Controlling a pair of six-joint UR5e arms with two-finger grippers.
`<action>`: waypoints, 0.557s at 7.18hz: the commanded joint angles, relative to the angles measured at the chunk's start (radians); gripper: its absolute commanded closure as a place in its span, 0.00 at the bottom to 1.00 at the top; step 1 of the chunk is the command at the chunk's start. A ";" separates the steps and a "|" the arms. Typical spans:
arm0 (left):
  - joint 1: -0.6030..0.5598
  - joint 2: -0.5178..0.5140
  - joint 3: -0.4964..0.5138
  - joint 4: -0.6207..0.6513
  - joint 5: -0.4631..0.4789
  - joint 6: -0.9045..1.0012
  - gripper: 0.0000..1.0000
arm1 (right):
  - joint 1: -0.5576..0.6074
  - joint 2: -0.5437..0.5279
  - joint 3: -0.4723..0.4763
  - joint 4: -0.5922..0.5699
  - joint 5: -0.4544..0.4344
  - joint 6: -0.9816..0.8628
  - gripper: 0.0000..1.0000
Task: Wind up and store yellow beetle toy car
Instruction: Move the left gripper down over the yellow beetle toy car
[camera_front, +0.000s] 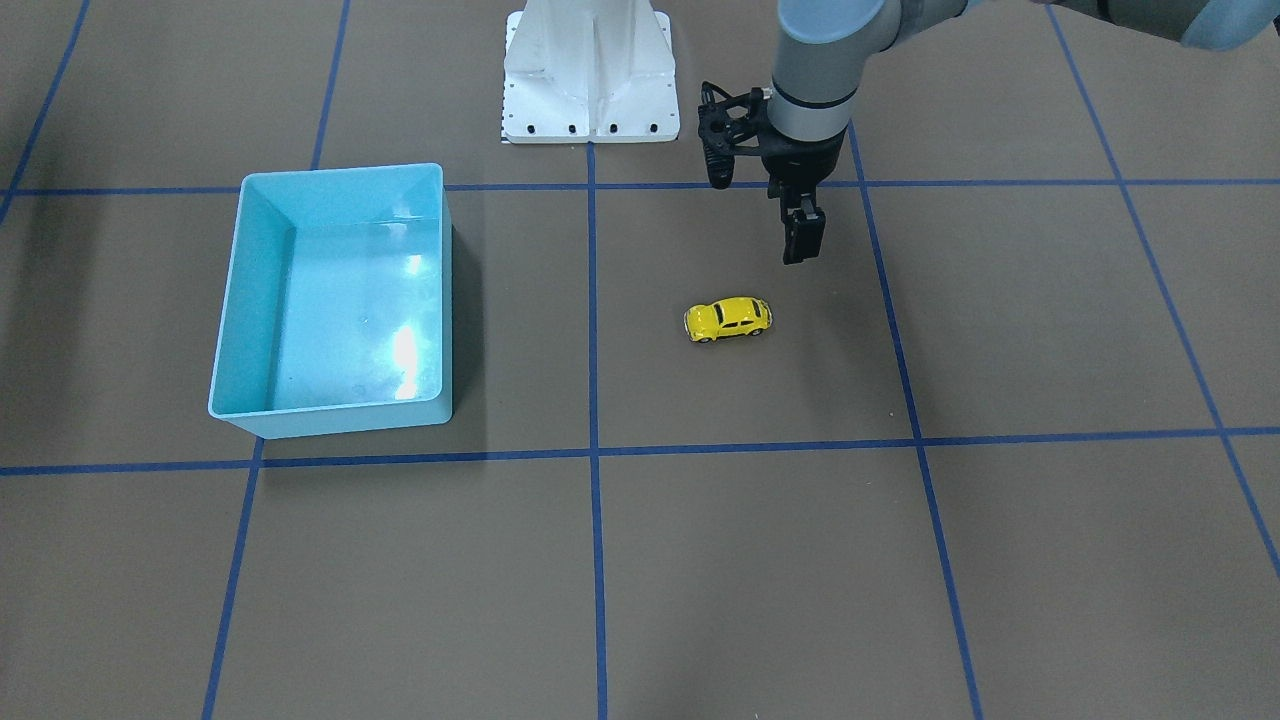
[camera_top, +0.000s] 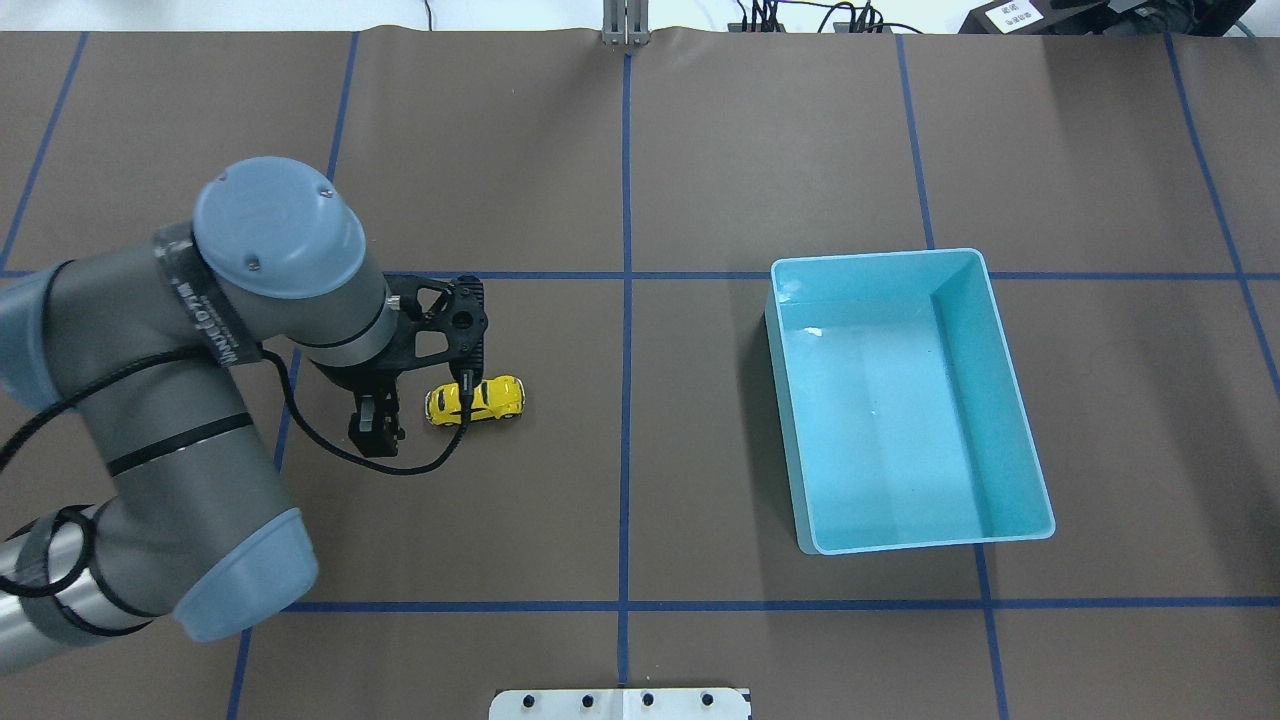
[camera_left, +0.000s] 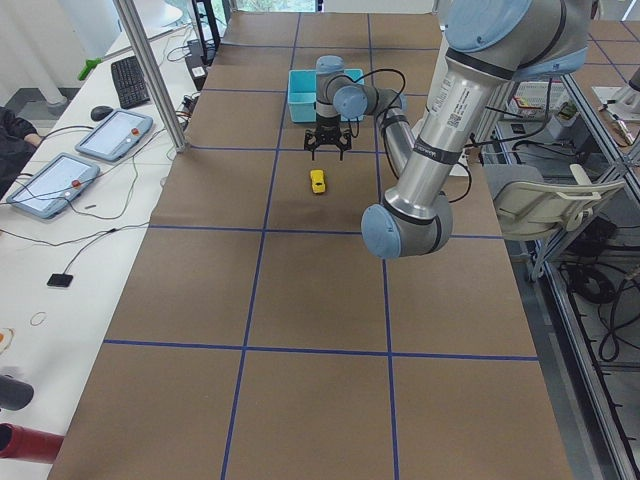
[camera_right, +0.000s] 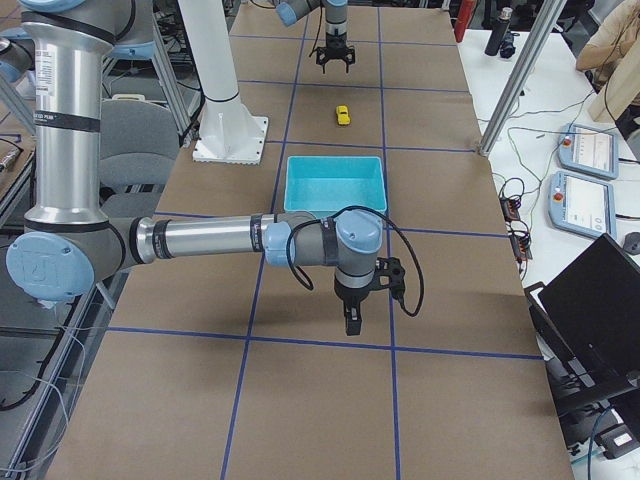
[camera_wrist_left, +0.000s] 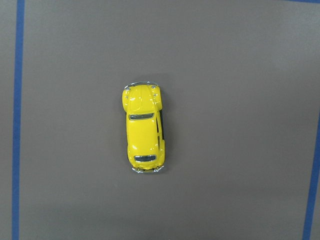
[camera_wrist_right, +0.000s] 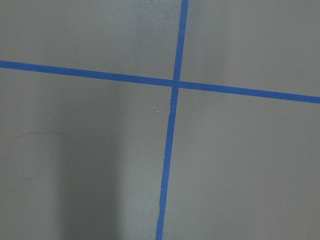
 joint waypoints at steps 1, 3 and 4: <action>0.006 -0.113 0.170 0.005 0.005 0.010 0.00 | 0.000 0.000 -0.008 0.000 0.001 0.000 0.00; 0.023 -0.187 0.303 -0.018 0.003 0.006 0.00 | 0.000 0.000 -0.007 0.001 0.001 0.000 0.00; 0.037 -0.193 0.325 -0.024 0.004 0.002 0.00 | 0.000 0.000 -0.007 0.000 0.001 0.000 0.00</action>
